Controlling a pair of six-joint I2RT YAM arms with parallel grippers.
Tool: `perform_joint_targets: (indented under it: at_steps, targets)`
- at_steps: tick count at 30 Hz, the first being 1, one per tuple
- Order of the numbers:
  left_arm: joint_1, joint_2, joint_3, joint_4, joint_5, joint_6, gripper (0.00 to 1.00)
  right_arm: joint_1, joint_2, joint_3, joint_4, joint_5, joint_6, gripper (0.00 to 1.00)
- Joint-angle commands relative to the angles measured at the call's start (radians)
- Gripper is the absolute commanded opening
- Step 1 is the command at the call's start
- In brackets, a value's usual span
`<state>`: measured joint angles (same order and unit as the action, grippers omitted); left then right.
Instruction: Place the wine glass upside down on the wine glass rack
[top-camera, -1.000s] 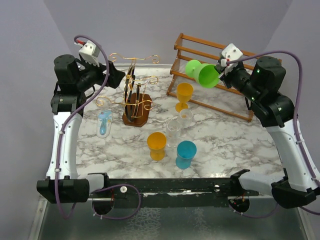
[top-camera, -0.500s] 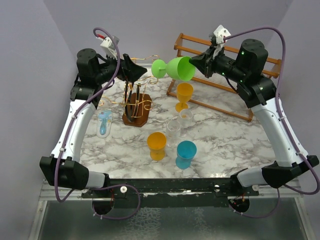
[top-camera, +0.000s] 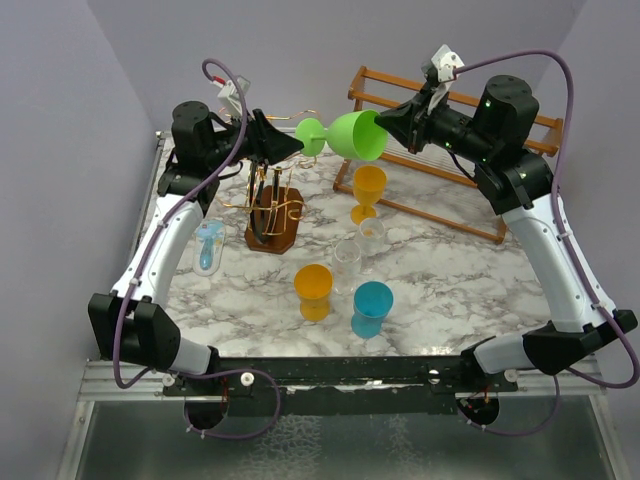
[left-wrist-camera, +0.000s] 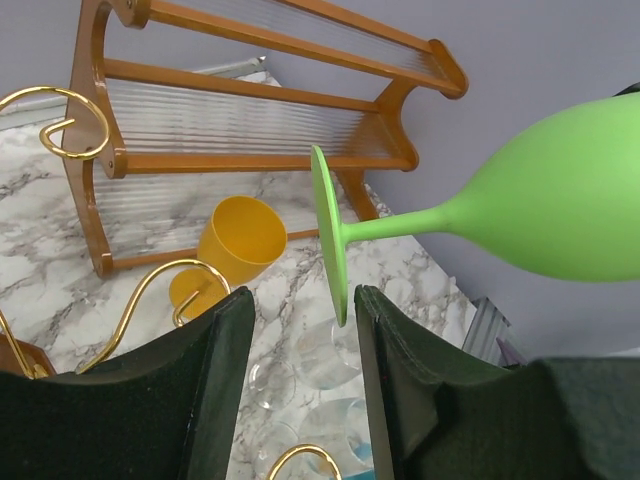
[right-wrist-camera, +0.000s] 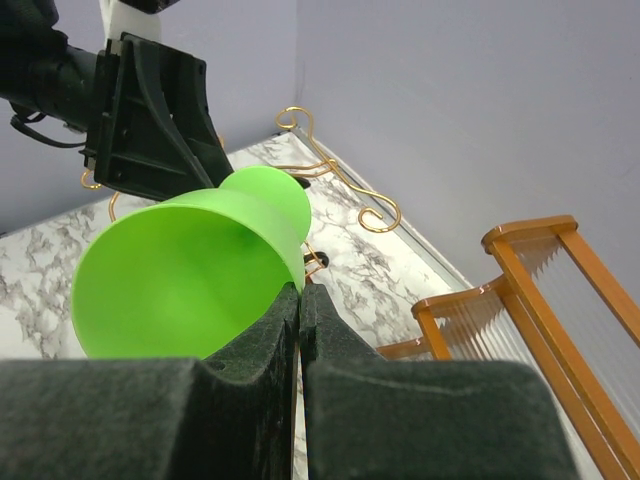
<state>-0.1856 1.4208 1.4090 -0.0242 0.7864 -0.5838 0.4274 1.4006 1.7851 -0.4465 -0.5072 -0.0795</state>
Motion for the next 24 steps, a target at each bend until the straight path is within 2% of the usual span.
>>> perform_joint_targets:
  at_steps: [1, 8, 13, 20, 22, 24]
  targets:
    - [-0.006, 0.003, -0.010, 0.070, 0.056, -0.049, 0.44, 0.001, -0.019, -0.002, 0.048, -0.021, 0.018, 0.01]
    - [-0.008, 0.010, -0.030, 0.132, 0.081, -0.091, 0.27, 0.001, -0.037, -0.031, 0.059, -0.021, 0.020, 0.01]
    - [-0.008, 0.007, -0.047, 0.160, 0.087, -0.101, 0.09, 0.001, -0.046, -0.050, 0.066, -0.019, 0.020, 0.01]
    - [-0.007, 0.012, -0.051, 0.177, 0.100, -0.120, 0.07, 0.001, -0.048, -0.056, 0.071, -0.027, 0.025, 0.01]
    - [-0.008, 0.006, -0.064, 0.197, 0.103, -0.130, 0.00, 0.001, -0.050, -0.063, 0.076, -0.028, 0.024, 0.01]
    - [-0.004, -0.018, -0.094, 0.214, 0.076, -0.119, 0.00, 0.001, -0.063, -0.081, 0.071, -0.010, 0.003, 0.08]
